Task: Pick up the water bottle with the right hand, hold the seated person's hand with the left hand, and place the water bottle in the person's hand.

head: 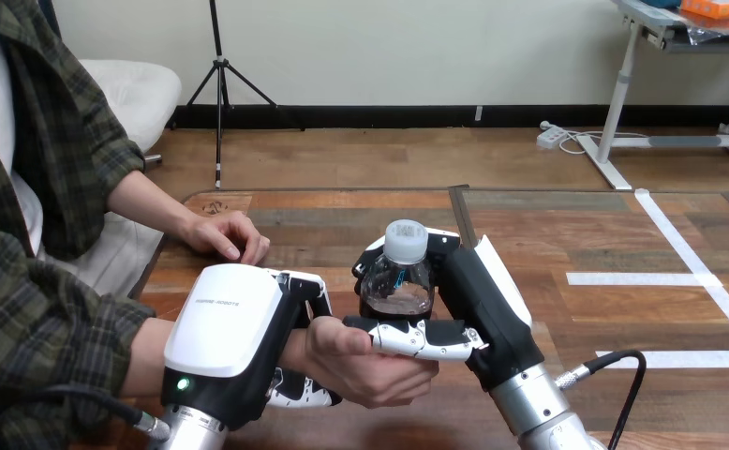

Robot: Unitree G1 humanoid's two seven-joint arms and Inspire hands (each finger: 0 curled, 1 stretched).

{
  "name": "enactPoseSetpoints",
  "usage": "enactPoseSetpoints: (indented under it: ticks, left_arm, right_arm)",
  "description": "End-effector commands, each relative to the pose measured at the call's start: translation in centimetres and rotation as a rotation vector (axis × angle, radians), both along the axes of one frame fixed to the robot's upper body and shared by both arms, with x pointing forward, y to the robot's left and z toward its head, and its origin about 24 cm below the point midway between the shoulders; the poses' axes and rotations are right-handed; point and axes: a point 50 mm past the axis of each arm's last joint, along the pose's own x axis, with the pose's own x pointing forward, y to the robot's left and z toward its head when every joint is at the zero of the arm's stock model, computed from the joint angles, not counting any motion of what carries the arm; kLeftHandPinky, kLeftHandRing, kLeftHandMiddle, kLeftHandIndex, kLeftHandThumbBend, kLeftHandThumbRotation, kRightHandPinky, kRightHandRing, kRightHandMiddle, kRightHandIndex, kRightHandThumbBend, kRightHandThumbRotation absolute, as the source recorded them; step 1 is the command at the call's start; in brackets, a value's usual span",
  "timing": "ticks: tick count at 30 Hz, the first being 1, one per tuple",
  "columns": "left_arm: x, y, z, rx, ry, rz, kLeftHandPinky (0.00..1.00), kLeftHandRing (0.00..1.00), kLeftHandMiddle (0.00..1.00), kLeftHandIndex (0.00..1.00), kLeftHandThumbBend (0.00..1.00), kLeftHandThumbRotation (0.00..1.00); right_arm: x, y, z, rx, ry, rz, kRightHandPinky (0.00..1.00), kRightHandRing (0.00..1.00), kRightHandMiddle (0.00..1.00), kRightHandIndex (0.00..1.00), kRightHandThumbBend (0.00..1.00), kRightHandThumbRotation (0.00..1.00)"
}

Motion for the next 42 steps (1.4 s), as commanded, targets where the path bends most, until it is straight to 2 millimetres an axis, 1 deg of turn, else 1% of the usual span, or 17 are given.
enactPoseSetpoints:
  ticks: [1,10,17,21,24,27,28,31,37,42]
  left_arm:
    - [1.3,-0.6,2.2,-0.034,-0.096,-0.017,0.22,0.25,0.29,0.28,0.94,0.00]
    - [1.2,-0.5,2.2,-0.024,-0.088,-0.017,0.22,0.25,0.29,0.29,0.93,0.00]
    - [1.2,-0.5,2.3,-0.008,-0.086,-0.017,0.23,0.25,0.30,0.29,0.93,0.00]
    - [1.2,-0.4,2.4,0.041,-0.045,-0.015,0.24,0.27,0.32,0.31,0.92,0.00]
    - [1.1,-0.3,2.4,0.086,-0.011,-0.010,0.27,0.31,0.36,0.35,0.91,0.00]
    - [1.1,-0.3,2.4,0.114,0.013,-0.008,0.32,0.36,0.41,0.41,0.91,0.00]
    - [1.1,-0.3,2.5,0.119,0.017,-0.009,0.37,0.41,0.45,0.45,0.92,0.00]
    - [1.2,-0.3,2.5,0.124,0.019,-0.008,0.41,0.45,0.49,0.49,0.93,0.00]
    - [1.2,-0.3,2.5,0.118,0.013,-0.004,0.48,0.52,0.55,0.55,0.96,0.00]
    - [1.2,-0.2,2.6,0.117,0.002,-0.001,0.50,0.54,0.57,0.58,0.95,0.00]
  right_arm:
    - [1.2,0.1,3.1,0.039,-0.161,-0.027,0.36,0.41,0.46,0.49,0.66,0.00]
    - [1.5,-0.6,3.3,0.056,-0.162,-0.084,0.39,0.43,0.47,0.49,0.64,0.00]
    - [1.8,-1.0,3.5,0.066,-0.179,-0.125,0.40,0.43,0.47,0.49,0.64,0.00]
    - [2.0,-1.2,3.7,0.066,-0.191,-0.143,0.39,0.43,0.47,0.49,0.64,0.00]
    - [2.1,-1.3,3.9,0.066,-0.198,-0.151,0.39,0.43,0.47,0.49,0.64,0.00]
    - [2.1,-1.4,4.0,0.064,-0.206,-0.156,0.39,0.42,0.47,0.49,0.63,0.00]
    - [2.1,-1.4,4.0,0.064,-0.209,-0.157,0.38,0.42,0.47,0.49,0.63,0.00]
    - [2.2,-1.4,4.1,0.070,-0.210,-0.159,0.38,0.42,0.46,0.48,0.63,0.00]
    - [2.2,-1.4,4.1,0.073,-0.211,-0.160,0.37,0.41,0.46,0.49,0.64,0.00]
    - [2.2,-1.4,4.1,0.072,-0.209,-0.161,0.37,0.41,0.46,0.49,0.64,0.00]
